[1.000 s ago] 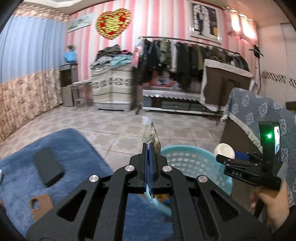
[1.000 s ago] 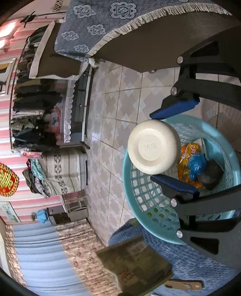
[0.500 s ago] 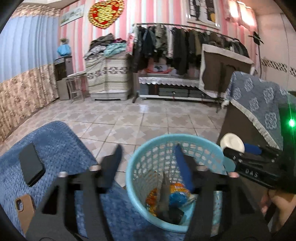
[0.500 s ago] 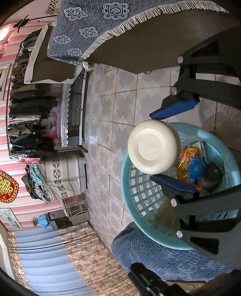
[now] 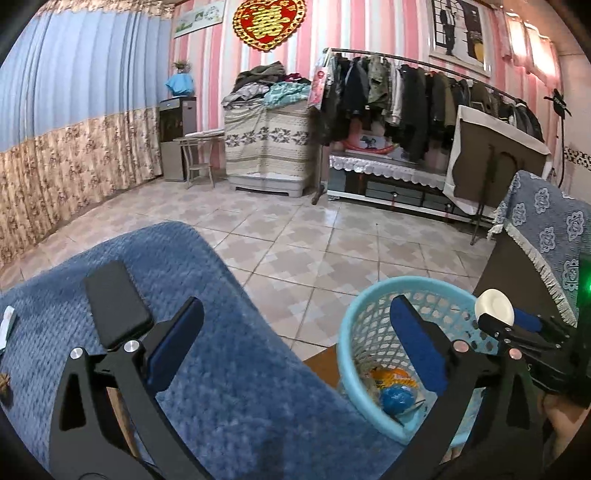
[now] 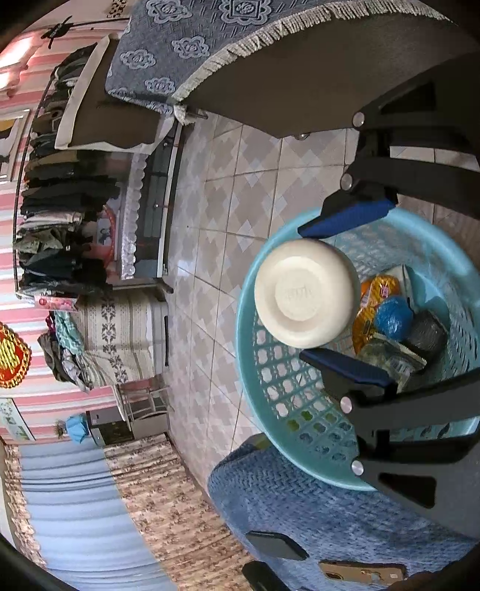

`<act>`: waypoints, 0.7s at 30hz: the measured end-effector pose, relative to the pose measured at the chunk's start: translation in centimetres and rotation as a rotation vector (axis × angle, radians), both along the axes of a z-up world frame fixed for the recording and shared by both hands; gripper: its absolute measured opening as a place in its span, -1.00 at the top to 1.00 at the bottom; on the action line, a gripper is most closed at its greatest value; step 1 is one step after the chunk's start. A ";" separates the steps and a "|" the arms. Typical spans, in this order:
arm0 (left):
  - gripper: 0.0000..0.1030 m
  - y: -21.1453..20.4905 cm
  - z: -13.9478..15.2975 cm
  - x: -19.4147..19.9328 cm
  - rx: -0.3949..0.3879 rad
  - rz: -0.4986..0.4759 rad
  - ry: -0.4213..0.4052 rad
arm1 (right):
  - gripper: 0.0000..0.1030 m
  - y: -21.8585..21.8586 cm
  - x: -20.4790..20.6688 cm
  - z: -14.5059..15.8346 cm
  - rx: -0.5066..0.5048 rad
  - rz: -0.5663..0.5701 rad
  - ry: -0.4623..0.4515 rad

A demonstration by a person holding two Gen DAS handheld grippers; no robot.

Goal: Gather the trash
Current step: 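Open the left gripper to drop the wrapper while the right releases the soap, then move both open grippers back over the rug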

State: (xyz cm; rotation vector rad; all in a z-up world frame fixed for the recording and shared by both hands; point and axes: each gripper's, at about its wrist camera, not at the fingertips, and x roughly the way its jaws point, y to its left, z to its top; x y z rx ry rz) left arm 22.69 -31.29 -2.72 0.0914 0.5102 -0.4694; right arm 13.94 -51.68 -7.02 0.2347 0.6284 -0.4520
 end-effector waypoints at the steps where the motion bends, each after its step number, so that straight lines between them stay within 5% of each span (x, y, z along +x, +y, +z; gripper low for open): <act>1: -0.89 0.4 0.0 0.0 0.007 0.015 -0.010 | -0.18 0.4 0.2 0.0 -0.007 0.004 0.005; 11: -0.89 3.1 -0.3 -0.6 0.018 0.072 -0.023 | -0.59 1.1 0.0 1.3 -0.045 -0.010 -0.045; 21: -0.89 5.9 0.1 -0.8 0.012 0.125 -0.032 | -0.76 1.6 0.2 1.5 -0.070 -0.004 -0.043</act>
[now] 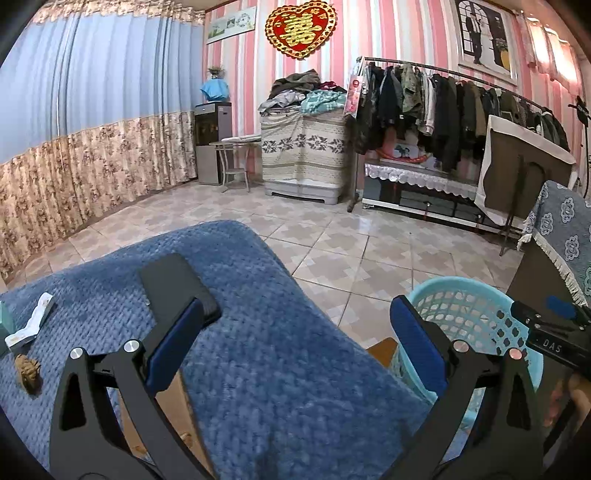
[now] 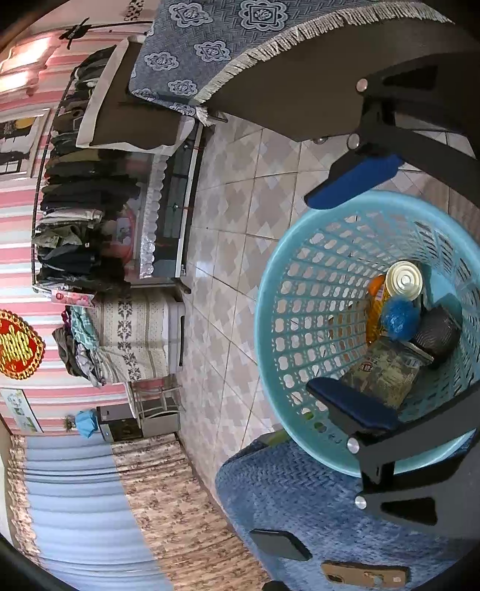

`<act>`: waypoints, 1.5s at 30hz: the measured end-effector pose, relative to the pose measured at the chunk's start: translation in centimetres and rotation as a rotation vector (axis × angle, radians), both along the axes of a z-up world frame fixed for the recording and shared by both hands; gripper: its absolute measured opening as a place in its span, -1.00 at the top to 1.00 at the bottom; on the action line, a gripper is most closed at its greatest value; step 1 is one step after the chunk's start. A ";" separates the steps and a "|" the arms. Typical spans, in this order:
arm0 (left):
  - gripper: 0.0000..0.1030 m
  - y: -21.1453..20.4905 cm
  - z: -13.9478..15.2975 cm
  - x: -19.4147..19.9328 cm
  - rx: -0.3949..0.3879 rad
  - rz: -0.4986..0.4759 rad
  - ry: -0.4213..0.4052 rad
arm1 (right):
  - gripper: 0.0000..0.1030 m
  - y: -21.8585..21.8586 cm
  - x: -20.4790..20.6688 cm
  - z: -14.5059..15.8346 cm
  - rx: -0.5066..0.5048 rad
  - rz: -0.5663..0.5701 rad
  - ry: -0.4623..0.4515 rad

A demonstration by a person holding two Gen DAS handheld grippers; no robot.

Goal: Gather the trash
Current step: 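Move both open grippers back over the rug, then grasp the brown crumpled paper with the left gripper while the right reaches the white booklet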

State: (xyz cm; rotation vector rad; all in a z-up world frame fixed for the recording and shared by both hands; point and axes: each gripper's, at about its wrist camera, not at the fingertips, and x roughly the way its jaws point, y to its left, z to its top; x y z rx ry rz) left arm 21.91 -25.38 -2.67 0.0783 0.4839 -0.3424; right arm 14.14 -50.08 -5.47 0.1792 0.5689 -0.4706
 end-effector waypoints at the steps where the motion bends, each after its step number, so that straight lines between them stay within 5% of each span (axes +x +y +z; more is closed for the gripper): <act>1: -0.89 0.3 0.0 0.0 0.002 0.004 0.001 | -0.76 0.2 0.1 0.0 -0.006 0.005 0.004; 18: -0.89 9.7 -1.4 -0.2 0.015 0.169 0.038 | -0.84 3.9 1.5 0.0 -0.054 0.083 0.030; 33: -0.89 28.2 -4.2 1.3 0.036 0.518 0.109 | -0.87 11.0 3.5 -0.5 -0.122 0.232 0.086; 42: -0.88 32.3 -6.6 3.4 0.041 0.527 0.217 | -0.90 14.3 3.9 -1.6 -0.058 0.319 0.125; 43: -0.85 32.5 -6.8 4.0 0.033 0.516 0.229 | -0.90 14.6 3.9 -1.6 -0.058 0.323 0.129; 45: -0.38 32.9 -7.3 5.0 0.018 0.483 0.276 | -0.90 15.2 3.8 -1.4 -0.066 0.329 0.129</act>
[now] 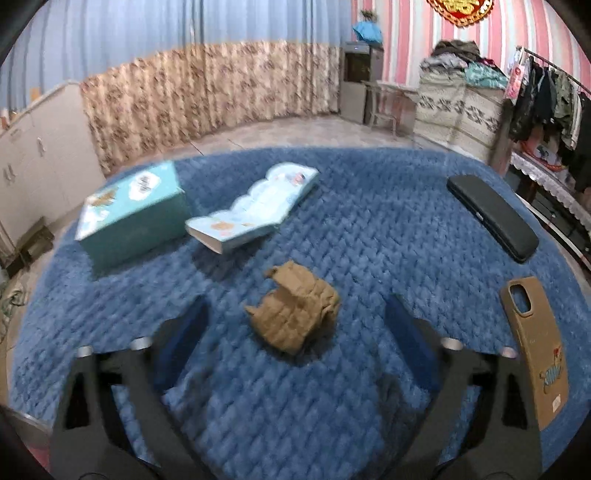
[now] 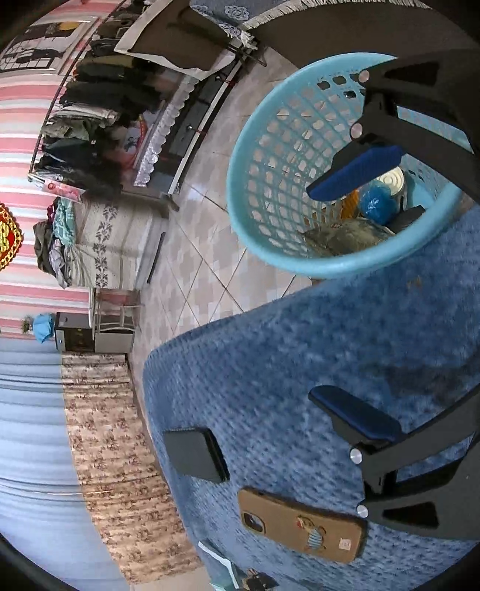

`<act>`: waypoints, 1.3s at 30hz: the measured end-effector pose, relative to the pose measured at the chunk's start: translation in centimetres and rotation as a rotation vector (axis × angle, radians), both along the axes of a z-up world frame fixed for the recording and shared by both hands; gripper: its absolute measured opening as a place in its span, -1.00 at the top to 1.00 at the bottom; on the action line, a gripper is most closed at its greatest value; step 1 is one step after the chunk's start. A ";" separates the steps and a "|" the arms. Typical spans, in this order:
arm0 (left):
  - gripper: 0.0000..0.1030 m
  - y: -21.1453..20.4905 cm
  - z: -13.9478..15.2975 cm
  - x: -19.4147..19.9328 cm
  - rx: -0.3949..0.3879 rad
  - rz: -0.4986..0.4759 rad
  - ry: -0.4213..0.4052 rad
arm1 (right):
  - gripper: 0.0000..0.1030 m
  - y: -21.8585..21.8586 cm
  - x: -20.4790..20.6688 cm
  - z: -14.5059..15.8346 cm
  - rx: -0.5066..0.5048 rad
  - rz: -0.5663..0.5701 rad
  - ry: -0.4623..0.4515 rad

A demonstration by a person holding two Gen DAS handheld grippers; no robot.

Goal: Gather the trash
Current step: 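Grasp the brown crumpled paper with the left gripper while the right reaches the white booklet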

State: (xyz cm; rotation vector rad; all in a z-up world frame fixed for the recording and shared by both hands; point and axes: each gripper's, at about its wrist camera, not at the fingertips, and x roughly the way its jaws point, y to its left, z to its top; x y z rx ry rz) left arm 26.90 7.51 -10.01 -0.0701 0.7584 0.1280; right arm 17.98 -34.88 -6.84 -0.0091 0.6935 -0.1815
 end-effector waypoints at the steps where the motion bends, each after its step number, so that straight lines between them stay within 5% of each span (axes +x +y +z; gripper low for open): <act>1: -0.24 -0.1 -0.5 0.2 -0.011 -0.013 0.017 | -0.90 0.3 -0.1 0.1 0.002 -0.001 -0.004; 3: 0.02 -0.5 -1.0 0.6 -0.016 -0.021 0.045 | -0.90 0.8 0.0 0.4 0.012 -0.003 -0.011; 6: 0.07 0.1 -0.4 -0.1 -0.041 -0.021 -0.003 | -0.90 2.3 0.3 0.6 0.021 0.003 -0.007; 15: 0.08 3.7 1.7 -5.7 0.104 0.091 -0.136 | -0.90 13.3 2.8 2.0 -0.028 0.208 -0.008; 24: 0.08 9.7 5.0 -6.5 -0.043 0.208 -0.191 | -0.89 26.3 5.5 2.6 -0.082 0.442 -0.007; 28: 0.08 11.4 7.7 -7.0 0.012 0.199 -0.221 | -0.90 30.8 7.3 3.0 -0.043 0.486 0.006; 36: 0.08 18.4 8.8 -5.8 -0.023 0.164 -0.121 | -0.89 40.1 9.7 2.4 0.003 0.543 0.048; 39: 0.08 20.6 9.6 -6.0 -0.061 0.172 -0.143 | -0.89 42.8 10.7 1.8 0.039 0.543 0.085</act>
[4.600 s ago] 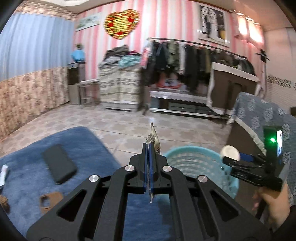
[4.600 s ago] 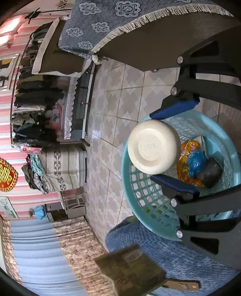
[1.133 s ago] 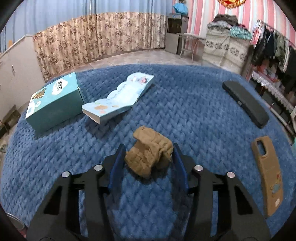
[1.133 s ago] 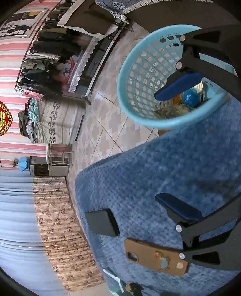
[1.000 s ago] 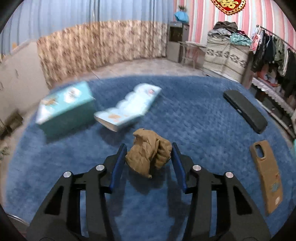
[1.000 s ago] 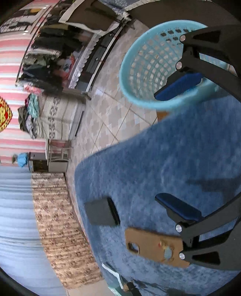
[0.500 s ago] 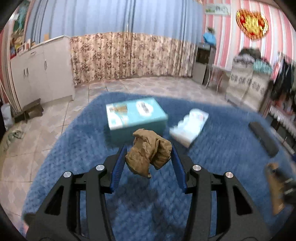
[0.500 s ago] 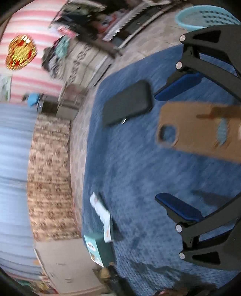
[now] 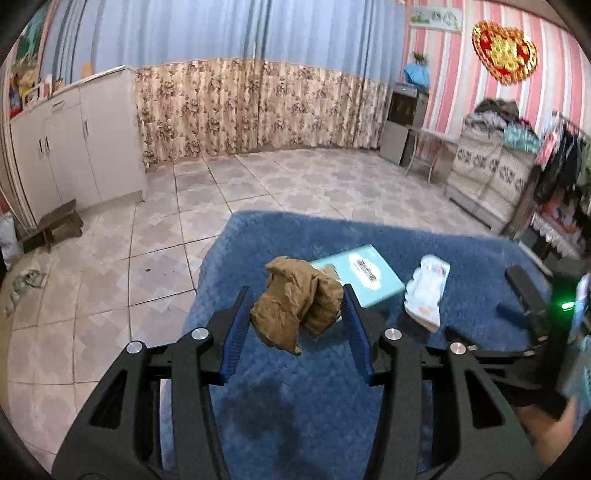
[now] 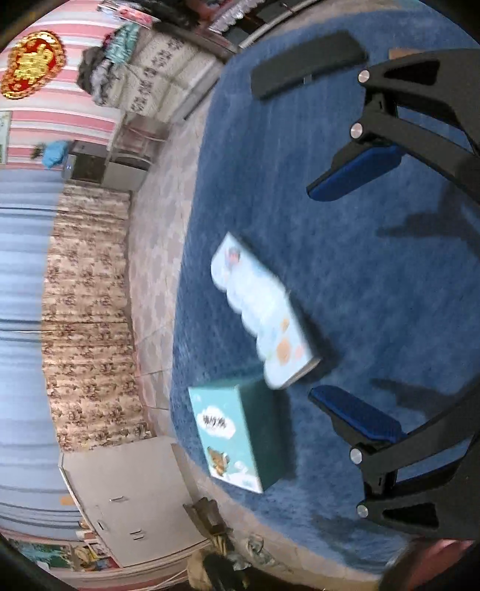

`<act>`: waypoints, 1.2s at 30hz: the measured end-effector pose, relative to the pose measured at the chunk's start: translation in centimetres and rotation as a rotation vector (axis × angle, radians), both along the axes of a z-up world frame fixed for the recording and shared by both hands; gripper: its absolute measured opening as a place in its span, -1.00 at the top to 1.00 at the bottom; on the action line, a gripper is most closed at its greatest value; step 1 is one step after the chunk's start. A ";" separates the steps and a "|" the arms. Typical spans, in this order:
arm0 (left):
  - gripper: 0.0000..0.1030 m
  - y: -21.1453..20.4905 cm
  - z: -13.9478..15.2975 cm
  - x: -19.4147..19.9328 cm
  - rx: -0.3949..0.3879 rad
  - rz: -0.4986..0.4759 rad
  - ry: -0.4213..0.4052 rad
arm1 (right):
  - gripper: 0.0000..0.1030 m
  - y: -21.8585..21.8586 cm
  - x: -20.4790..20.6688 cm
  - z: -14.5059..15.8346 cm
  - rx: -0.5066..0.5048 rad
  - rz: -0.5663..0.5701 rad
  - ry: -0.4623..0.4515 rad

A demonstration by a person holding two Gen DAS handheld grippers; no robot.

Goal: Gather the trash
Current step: 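Grasp the brown crumpled paper with the left gripper while the right reaches the white booklet, then grasp the white cloud-shaped booklet with the right gripper and lift it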

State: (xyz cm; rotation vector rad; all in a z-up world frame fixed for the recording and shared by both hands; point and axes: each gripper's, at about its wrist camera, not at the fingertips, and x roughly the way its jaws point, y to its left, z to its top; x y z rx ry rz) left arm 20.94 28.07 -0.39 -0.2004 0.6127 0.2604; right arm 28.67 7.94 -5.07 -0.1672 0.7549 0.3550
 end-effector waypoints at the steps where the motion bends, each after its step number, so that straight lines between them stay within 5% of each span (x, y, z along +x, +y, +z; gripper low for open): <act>1: 0.08 0.4 0.2 -0.1 0.008 0.007 -0.009 | -0.89 0.9 0.6 -0.3 0.000 -0.013 0.023; 13: 0.08 1.8 -0.6 0.9 -0.026 -0.020 0.000 | -0.85 3.1 3.3 -2.1 0.060 -0.113 0.123; 18: 0.08 1.4 -0.6 0.8 -0.032 -0.032 0.001 | -0.23 3.4 4.5 -3.0 0.058 -0.116 0.185; 22: 0.08 1.3 -0.7 0.7 -0.031 -0.032 0.001 | -0.12 2.5 4.2 -3.2 0.081 -0.102 0.175; 36: 0.08 -5.3 -1.2 0.5 -0.026 -0.107 0.004 | -0.10 -9.7 -1.0 0.7 0.109 -0.105 0.046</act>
